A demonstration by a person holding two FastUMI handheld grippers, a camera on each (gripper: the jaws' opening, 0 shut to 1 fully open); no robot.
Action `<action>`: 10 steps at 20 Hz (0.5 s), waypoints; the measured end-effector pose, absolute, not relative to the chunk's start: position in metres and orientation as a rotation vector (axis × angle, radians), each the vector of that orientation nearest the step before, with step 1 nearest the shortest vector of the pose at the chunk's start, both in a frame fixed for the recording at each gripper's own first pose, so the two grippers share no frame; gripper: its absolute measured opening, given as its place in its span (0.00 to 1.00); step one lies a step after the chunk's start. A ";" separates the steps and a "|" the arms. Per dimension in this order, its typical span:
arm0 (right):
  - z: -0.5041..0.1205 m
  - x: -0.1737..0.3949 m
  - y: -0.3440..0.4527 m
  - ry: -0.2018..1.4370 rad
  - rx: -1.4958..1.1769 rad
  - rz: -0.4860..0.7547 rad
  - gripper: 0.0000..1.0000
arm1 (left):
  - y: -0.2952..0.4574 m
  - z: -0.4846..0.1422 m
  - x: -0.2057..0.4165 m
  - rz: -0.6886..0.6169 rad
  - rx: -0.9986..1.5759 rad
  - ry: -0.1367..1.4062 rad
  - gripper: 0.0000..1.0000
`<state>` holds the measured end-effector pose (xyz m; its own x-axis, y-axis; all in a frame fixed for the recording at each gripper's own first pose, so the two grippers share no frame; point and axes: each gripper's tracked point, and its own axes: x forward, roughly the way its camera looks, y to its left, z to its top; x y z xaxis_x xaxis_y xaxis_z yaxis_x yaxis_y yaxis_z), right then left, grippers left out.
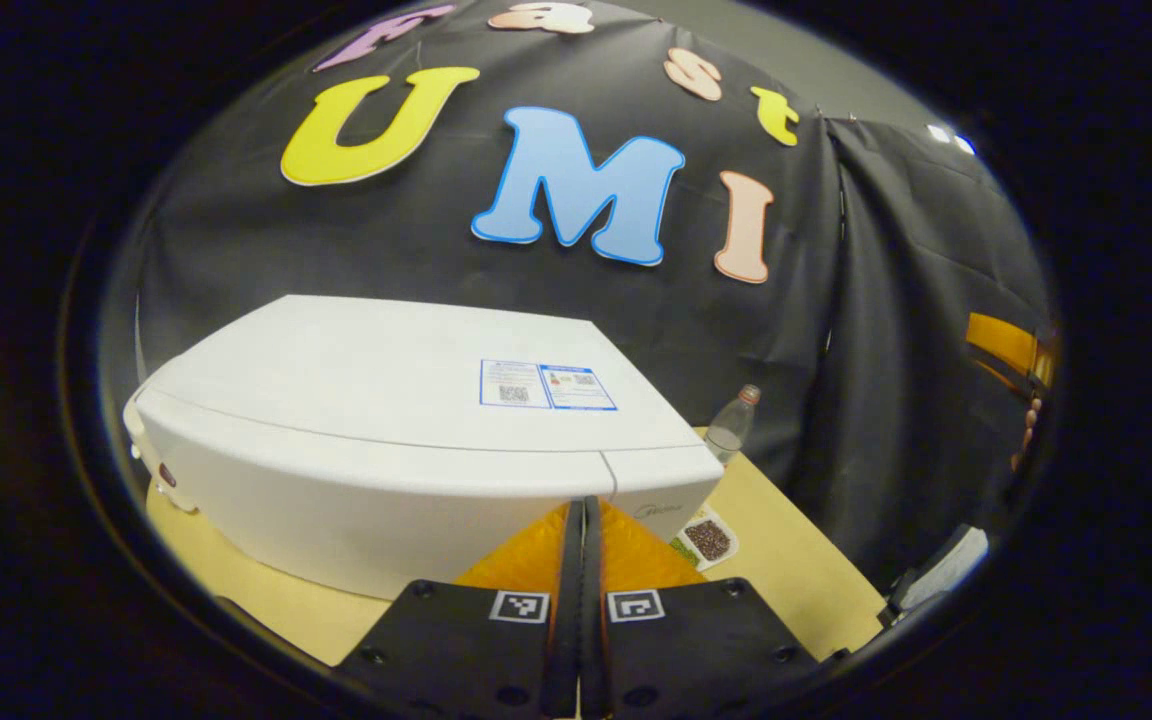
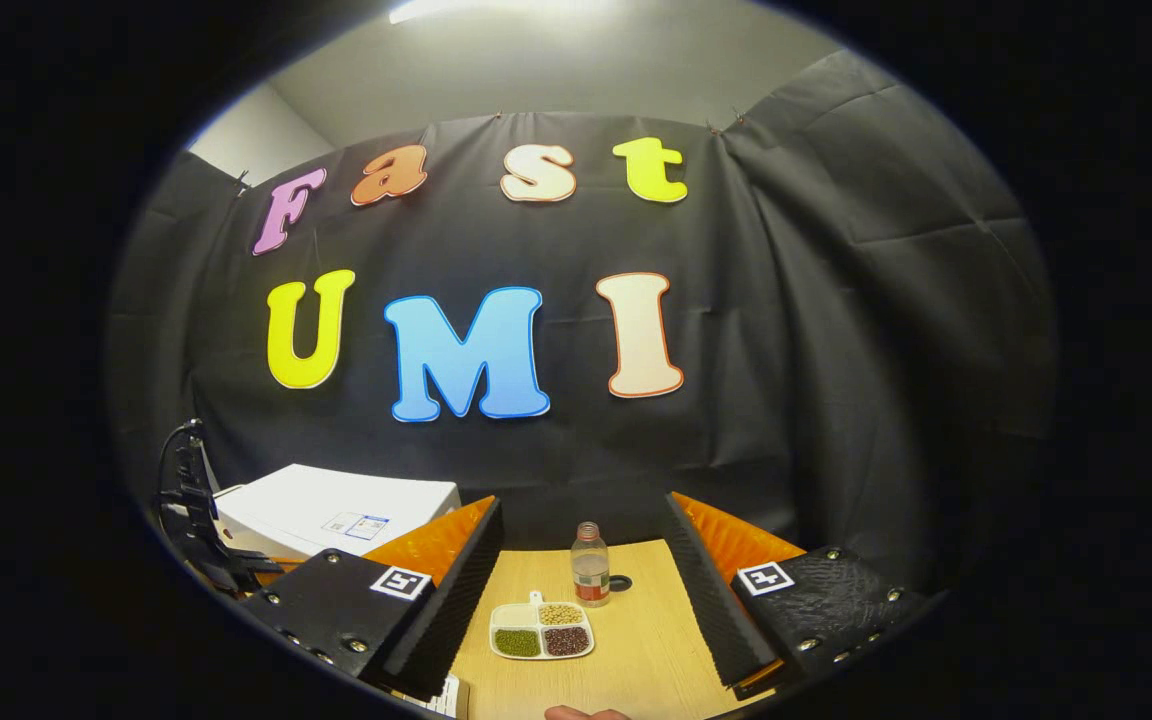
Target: Open the microwave oven with the left hand, put the food in, and close the microwave oven.
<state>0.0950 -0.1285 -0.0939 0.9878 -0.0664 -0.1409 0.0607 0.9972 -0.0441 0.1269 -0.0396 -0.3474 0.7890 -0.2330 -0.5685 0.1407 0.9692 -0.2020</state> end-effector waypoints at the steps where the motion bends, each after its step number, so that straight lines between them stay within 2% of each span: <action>1: -0.094 0.094 -0.128 0.145 -0.038 -0.066 0.95 | -0.040 -0.347 0.128 -0.205 -0.145 0.629 0.09; 5: -0.089 0.090 -0.114 0.139 -0.023 -0.059 0.95 | -0.032 -0.322 0.129 -0.179 -0.113 0.582 0.08; 9: -0.070 0.089 -0.083 0.104 -0.008 -0.017 0.95 | -0.004 -0.214 0.123 -0.137 -0.018 0.379 0.08; 10: -0.063 0.089 -0.074 0.092 -0.005 -0.007 0.95 | 0.006 -0.181 0.116 -0.125 -0.005 0.318 0.12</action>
<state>0.0885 -0.0740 -0.0634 0.9958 -0.0072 -0.0915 0.0068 1.0000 -0.0055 0.1164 0.0056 -0.1812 0.9420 -0.1237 -0.3119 0.1222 0.9922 -0.0244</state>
